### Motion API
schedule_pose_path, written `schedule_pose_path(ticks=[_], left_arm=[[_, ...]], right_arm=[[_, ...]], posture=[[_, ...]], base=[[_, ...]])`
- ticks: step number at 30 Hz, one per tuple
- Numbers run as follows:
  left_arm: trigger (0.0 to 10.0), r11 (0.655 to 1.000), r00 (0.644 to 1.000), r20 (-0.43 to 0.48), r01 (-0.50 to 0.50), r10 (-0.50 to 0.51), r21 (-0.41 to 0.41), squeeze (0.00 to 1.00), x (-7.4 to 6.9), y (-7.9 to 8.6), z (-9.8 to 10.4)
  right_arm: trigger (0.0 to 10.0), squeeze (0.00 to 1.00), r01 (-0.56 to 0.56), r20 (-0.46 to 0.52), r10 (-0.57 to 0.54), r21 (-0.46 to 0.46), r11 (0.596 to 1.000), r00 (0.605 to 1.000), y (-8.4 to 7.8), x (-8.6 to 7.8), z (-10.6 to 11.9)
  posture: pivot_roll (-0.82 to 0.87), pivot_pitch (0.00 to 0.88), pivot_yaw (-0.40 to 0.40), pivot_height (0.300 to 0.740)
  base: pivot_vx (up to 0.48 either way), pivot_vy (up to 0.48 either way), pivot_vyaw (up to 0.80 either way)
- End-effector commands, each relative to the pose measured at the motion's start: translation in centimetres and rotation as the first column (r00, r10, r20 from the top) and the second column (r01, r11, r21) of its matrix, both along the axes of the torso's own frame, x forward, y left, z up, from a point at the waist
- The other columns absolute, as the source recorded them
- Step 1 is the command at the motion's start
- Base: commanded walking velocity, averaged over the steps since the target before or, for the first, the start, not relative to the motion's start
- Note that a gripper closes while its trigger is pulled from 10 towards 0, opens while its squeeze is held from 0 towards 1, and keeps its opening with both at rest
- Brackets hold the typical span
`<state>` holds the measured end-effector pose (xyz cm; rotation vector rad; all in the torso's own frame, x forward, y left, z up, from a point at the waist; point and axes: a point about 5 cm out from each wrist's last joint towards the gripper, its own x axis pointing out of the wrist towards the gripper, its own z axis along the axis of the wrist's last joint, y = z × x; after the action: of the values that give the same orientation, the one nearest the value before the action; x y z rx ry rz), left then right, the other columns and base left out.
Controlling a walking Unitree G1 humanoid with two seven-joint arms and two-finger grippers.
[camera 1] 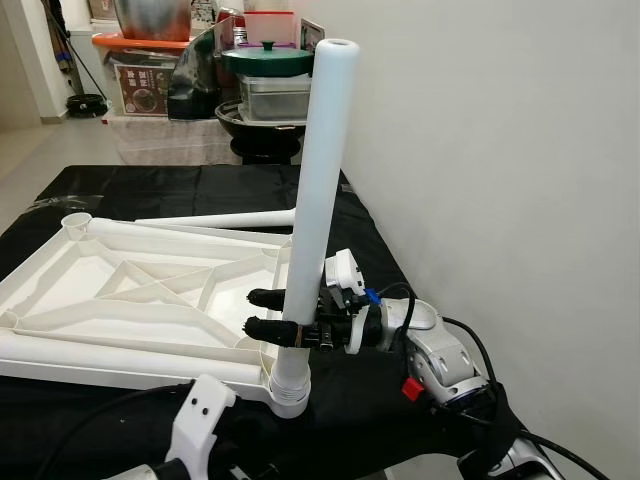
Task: Building children table
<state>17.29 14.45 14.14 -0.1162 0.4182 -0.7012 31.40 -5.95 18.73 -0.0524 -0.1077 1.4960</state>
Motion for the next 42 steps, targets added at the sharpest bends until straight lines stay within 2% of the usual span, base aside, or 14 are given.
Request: schedule_pose_path(ticks=[1, 3, 5, 6, 8, 11, 21, 36, 42], left_arm=[[10.0, 0.999, 1.000, 0.004, -0.016, 0.016, 0.033, 0.00, -0.1, 0.4, 0.1], [10.0, 0.993, 0.998, 0.023, -0.060, 0.058, 0.100, 0.00, -0.1, 1.6, 0.3], [10.0, 0.980, 0.992, 0.069, -0.118, 0.108, 0.159, 0.00, 0.3, 3.4, 0.7], [10.0, 0.980, 0.992, 0.069, -0.118, 0.108, 0.159, 0.00, 0.3, 3.4, 0.7], [10.0, 0.971, 0.981, 0.116, -0.175, 0.158, 0.162, 0.00, 0.8, 4.5, 1.3], [10.0, 0.963, 0.972, 0.133, -0.212, 0.192, 0.163, 0.00, 1.2, 4.7, 1.1], [10.0, 0.980, 0.980, 0.143, -0.154, 0.135, 0.128, 0.00, 0.7, 3.6, 0.8], [10.0, 0.983, 0.971, 0.180, -0.171, 0.157, 0.066, 0.00, 0.7, 3.1, 0.6], [10.0, 0.980, 0.974, 0.184, -0.154, 0.129, 0.124, 0.00, 0.4, 3.5, -0.3]], right_arm=[[10.0, 0.00, 0.023, -0.053, -0.026, -0.063, 0.998, 0.998, -0.5, 0.1, -1.6], [10.0, 0.00, 0.028, -0.050, -0.032, -0.063, 0.998, 0.998, -0.5, 0.3, -1.5], [10.0, 0.00, 0.036, -0.050, -0.039, -0.060, 0.998, 0.998, -0.6, 0.5, -1.4], [10.0, 0.00, 0.036, -0.050, -0.039, -0.060, 0.998, 0.998, -0.6, 0.5, -1.4], [10.0, 0.00, 0.043, -0.051, -0.045, -0.056, 0.998, 0.998, -0.5, 0.6, -1.4], [10.0, 0.00, 0.062, -0.049, -0.064, -0.046, 0.997, 0.997, -0.3, 0.8, -1.3], [10.0, 0.00, 0.079, -0.051, -0.081, -0.045, 0.996, 0.995, -0.7, 0.8, -1.5], [10.0, 0.00, 0.113, -0.047, -0.115, -0.047, 0.992, 0.992, -1.1, 1.4, -1.1], [10.0, 0.00, 0.132, -0.046, -0.134, -0.041, 0.990, 0.990, -1.2, 1.6, -1.1]], posture=[[0.15, 0.000, -0.064, 0.740], [0.15, 0.000, -0.066, 0.740], [0.16, 0.000, -0.075, 0.740], [0.16, 0.000, -0.075, 0.740], [0.17, 0.000, -0.078, 0.740], [0.17, 0.000, -0.077, 0.740], [0.16, 0.000, -0.074, 0.740], [0.16, 0.000, -0.075, 0.740], [0.16, 0.000, -0.070, 0.740]], base=[[0.000, 0.000, 0.00], [0.000, 0.000, 0.00], [0.000, 0.000, 0.00], [0.000, 0.000, 0.00], [0.000, 0.000, 0.00], [0.000, 0.000, 0.00], [0.000, 0.000, 0.00], [0.000, 0.000, 0.00], [0.000, 0.000, 0.00]])
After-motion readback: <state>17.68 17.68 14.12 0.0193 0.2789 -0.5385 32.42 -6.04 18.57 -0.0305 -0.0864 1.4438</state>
